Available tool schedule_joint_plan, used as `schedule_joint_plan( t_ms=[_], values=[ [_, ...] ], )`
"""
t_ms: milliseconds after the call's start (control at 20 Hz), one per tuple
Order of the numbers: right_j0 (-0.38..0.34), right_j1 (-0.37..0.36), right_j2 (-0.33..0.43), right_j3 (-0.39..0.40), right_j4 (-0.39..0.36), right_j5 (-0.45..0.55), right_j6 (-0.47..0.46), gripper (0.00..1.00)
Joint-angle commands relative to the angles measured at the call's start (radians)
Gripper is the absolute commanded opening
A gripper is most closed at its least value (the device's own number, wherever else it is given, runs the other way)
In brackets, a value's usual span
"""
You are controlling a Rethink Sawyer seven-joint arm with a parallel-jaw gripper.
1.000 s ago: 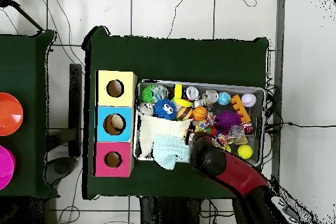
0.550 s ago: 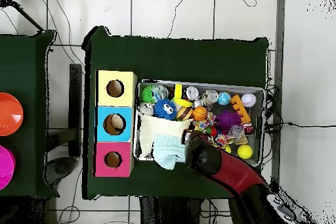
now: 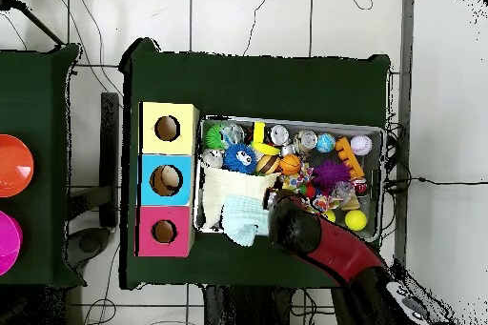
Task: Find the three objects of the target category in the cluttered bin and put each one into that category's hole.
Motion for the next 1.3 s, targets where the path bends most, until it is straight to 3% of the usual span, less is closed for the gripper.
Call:
schedule_joint_plan(
  t_ms=[50,1300],
  values=[
    [-0.014,0.009,0.075,0.007,-0.005,0.013,0.183,1.0],
    [-0.035,0.043,0.094,-0.01,-0.009,0.015,0.17,1.0]
  ],
)
